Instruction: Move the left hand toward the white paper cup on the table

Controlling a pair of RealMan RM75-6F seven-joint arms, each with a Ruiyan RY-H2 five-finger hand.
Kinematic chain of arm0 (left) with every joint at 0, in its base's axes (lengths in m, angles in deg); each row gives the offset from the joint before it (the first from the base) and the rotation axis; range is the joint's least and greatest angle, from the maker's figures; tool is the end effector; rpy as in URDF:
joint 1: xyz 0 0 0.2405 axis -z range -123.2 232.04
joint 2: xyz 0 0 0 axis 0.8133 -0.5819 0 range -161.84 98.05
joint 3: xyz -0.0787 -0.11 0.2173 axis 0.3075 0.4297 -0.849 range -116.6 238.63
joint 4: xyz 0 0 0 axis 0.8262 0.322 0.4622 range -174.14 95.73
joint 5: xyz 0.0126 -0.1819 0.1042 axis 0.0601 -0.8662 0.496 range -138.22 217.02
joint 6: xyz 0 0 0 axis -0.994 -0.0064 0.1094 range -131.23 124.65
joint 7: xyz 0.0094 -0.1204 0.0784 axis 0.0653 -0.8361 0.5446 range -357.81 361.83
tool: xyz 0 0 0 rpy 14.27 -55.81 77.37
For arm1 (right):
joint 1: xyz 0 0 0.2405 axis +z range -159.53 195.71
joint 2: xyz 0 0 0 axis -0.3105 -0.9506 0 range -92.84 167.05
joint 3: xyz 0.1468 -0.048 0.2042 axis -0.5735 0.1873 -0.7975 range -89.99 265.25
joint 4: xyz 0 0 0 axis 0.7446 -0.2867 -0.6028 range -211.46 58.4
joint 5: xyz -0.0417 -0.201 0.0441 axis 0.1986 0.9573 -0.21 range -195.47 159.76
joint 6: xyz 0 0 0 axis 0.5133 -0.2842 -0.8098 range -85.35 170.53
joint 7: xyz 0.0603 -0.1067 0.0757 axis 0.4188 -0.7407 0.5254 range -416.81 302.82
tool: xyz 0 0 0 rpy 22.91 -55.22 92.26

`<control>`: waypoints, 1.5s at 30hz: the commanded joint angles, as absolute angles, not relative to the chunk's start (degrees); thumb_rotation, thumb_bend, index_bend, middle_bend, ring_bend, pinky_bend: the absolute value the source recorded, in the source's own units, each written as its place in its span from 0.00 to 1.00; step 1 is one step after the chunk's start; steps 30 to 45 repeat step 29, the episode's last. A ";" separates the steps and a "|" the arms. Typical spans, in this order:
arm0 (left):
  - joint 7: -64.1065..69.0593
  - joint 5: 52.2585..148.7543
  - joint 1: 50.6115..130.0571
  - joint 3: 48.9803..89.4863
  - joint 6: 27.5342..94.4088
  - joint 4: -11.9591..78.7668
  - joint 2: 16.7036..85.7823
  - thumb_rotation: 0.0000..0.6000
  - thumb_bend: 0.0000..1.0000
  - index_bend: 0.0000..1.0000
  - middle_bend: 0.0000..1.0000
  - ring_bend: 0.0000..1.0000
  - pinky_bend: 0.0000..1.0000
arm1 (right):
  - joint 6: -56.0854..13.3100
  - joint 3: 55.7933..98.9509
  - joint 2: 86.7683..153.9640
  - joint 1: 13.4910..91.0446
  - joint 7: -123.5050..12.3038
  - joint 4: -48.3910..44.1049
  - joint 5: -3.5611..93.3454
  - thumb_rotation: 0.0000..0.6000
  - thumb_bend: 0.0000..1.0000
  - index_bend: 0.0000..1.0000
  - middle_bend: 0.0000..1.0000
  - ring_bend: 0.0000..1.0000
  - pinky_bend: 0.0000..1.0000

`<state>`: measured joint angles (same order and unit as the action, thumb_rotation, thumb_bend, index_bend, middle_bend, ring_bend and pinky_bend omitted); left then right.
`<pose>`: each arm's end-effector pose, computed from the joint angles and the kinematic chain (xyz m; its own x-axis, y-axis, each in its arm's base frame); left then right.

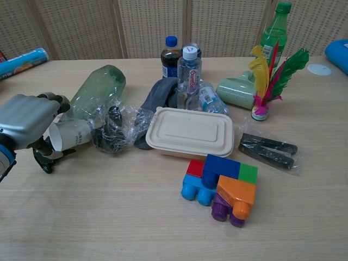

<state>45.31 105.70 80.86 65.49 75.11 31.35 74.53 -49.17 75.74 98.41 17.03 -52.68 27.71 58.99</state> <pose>-0.2200 0.2712 -0.0573 0.6998 0.0660 0.7112 0.7140 -0.0939 -0.6938 -0.2949 -0.1745 0.2018 0.1746 0.2385 0.9553 -0.9755 0.1736 0.1350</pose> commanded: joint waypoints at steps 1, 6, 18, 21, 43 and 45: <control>43.71 107.66 80.68 65.60 76.52 29.26 76.13 1.00 0.00 0.63 0.50 0.39 0.54 | -49.16 75.77 98.38 17.05 -52.48 27.71 59.04 0.97 0.00 0.00 0.00 0.00 0.00; 42.21 109.29 80.37 66.47 77.44 29.86 75.39 1.00 0.00 0.69 0.55 0.43 0.56 | -49.03 75.81 98.33 17.09 -52.25 27.64 59.03 0.97 0.00 0.00 0.00 0.00 0.00; 44.05 112.71 80.85 71.57 80.82 46.75 64.59 1.00 0.00 0.68 0.55 0.44 0.57 | -48.62 76.26 98.03 17.06 -52.19 28.42 59.11 0.98 0.00 0.00 0.00 0.00 0.00; 44.91 113.35 81.41 73.37 81.24 51.32 61.71 1.00 0.00 0.67 0.54 0.44 0.57 | -48.52 76.48 98.02 17.06 -52.43 28.73 59.26 0.97 0.00 0.00 0.00 0.00 0.00; 48.94 113.33 83.17 77.93 81.51 61.03 55.47 1.00 0.00 0.65 0.53 0.44 0.56 | -48.58 76.97 98.21 17.12 -53.21 29.36 59.97 0.97 0.00 0.00 0.00 0.00 0.00; 48.94 113.33 83.17 77.93 81.51 61.03 55.47 1.00 0.00 0.65 0.53 0.44 0.56 | -48.58 76.97 98.21 17.12 -53.21 29.36 59.97 0.97 0.00 0.00 0.00 0.00 0.00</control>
